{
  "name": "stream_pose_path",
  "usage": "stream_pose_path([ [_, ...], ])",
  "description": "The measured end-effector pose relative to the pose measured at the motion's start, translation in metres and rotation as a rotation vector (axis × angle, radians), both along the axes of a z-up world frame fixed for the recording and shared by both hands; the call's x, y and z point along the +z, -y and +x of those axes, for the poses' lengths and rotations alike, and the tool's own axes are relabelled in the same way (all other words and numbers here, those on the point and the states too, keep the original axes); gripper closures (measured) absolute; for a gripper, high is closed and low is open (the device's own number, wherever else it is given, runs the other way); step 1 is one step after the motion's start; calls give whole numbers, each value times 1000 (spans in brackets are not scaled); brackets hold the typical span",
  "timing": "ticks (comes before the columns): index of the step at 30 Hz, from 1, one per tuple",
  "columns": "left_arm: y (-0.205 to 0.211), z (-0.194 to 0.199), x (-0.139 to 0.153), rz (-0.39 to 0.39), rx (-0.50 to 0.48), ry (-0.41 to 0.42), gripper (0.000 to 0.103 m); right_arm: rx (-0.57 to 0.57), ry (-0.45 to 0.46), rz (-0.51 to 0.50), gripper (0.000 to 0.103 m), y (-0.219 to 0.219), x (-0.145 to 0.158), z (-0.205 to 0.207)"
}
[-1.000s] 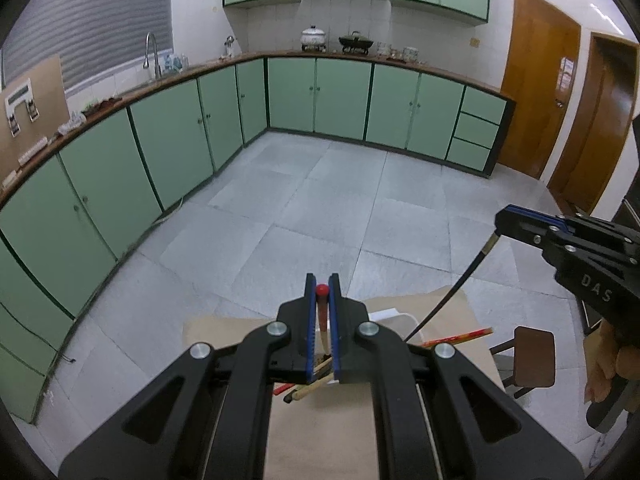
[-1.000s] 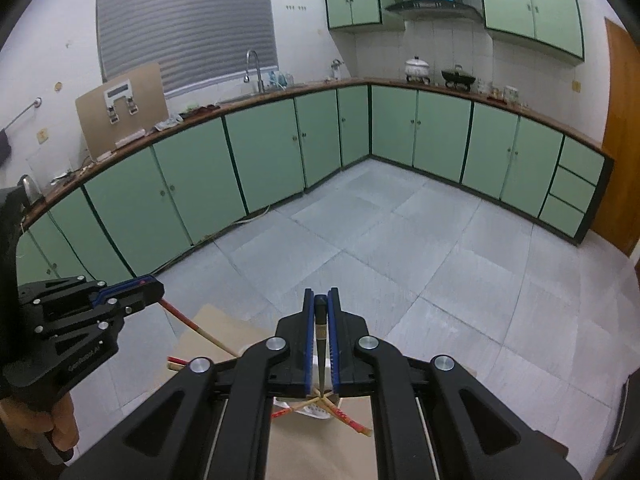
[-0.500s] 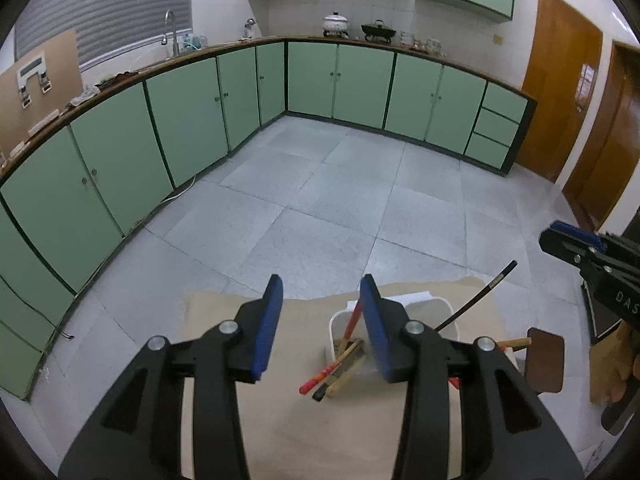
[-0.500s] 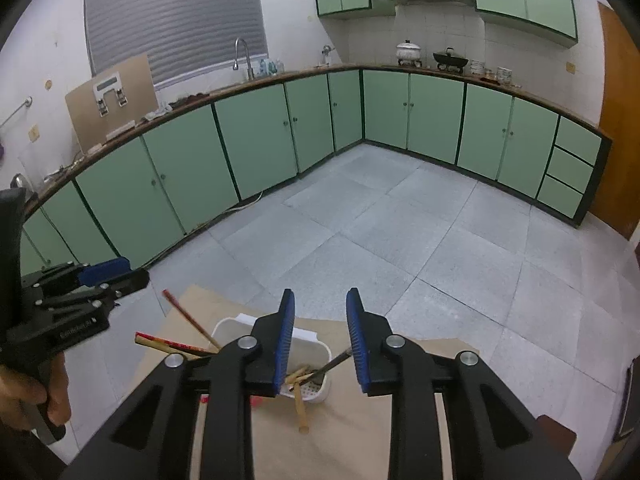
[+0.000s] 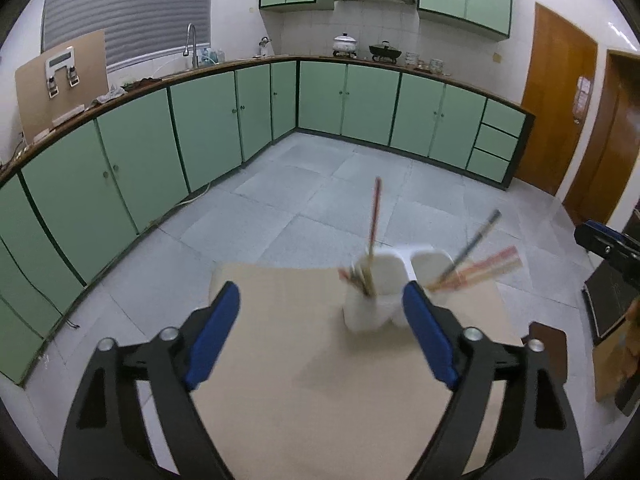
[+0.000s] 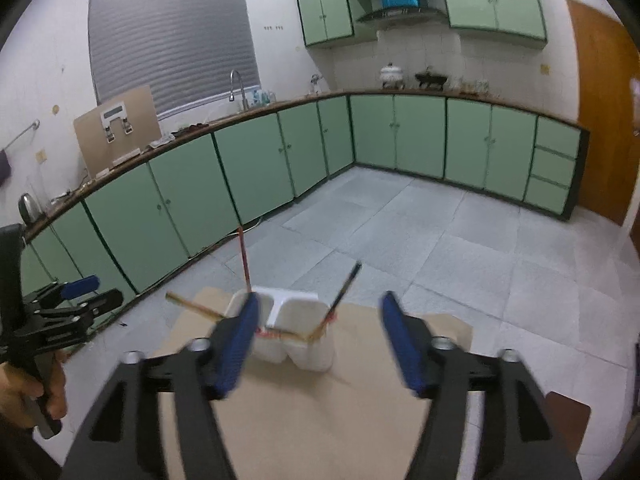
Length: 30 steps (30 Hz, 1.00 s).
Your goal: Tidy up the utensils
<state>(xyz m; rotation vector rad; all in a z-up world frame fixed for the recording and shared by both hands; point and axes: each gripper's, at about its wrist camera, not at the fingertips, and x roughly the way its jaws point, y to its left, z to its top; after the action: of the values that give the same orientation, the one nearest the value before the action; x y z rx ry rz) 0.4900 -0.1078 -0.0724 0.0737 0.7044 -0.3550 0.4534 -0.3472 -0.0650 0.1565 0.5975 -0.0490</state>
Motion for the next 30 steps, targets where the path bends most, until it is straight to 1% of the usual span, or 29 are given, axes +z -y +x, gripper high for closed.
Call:
stream_pose_path([
  [1, -5, -15, -3, -10, -1, 10, 15, -3, 18, -3, 22, -8, -5, -17],
  [2, -10, -25, -5, -17, -1, 19, 15, -9, 28, -8, 17, -14, -9, -28],
  [3, -15, -43, -7, -23, 1, 38, 14, -11, 39, -18, 15, -23, -14, -44],
  [5, -26, -79, -10, -20, 9, 78, 11, -17, 50, -36, 8, -37, -24, -72],
  [7, -35, -107, -11, -23, 19, 100, 9, -27, 49, -54, 6, -50, -35, -99],
  [9, -45, -143, -14, -14, 33, 124, 7, -46, 36, -50, 6, -63, -46, -128],
  [11, -56, -171, -17, -13, 60, 133, 6, -63, 3, -49, 6, -75, -56, -154],
  [12, -62, -188, -20, -23, 85, 125, 5, -81, -14, -54, 6, -80, -59, -166],
  [13, -68, -200, -23, -28, 90, 111, 5, -116, -39, -65, 6, -87, -64, -179],
  [14, -73, -211, -25, -25, 97, 101, 5, -144, -45, -69, 6, -92, -65, -190],
  [16, -85, -240, -28, -13, 169, 103, 5, -190, -63, -74, 6, -100, -68, -212],
  [17, -91, -259, -27, -15, 201, 115, 5, -212, -68, -68, 6, -107, -67, -226],
  [18, -97, -270, -27, -28, 207, 119, 5, -221, -69, -53, 6, -111, -65, -238],
  [20, -107, -292, -25, -66, 213, 98, 5, -214, -44, -28, 6, -120, -57, -264],
  [21, -113, -304, -24, -86, 215, 79, 5, -215, -27, -35, 6, -124, -52, -273],
  [23, -118, -324, -20, -97, 209, 67, 5, -246, 26, -89, 6, -135, -38, -302],
  [25, -118, -345, -12, -72, 167, 80, 5, -255, 55, -100, 6, -142, -28, -323],
  [27, -116, -369, -3, -28, 145, 122, 5, -270, 76, -113, 6, -146, -20, -338],
  [29, -117, -391, 6, -20, 172, 163, 5, -287, 88, -126, 6, -151, -13, -353],
  [30, -119, -399, 8, -29, 172, 174, 5, -291, 90, -124, 6, -152, -10, -360],
])
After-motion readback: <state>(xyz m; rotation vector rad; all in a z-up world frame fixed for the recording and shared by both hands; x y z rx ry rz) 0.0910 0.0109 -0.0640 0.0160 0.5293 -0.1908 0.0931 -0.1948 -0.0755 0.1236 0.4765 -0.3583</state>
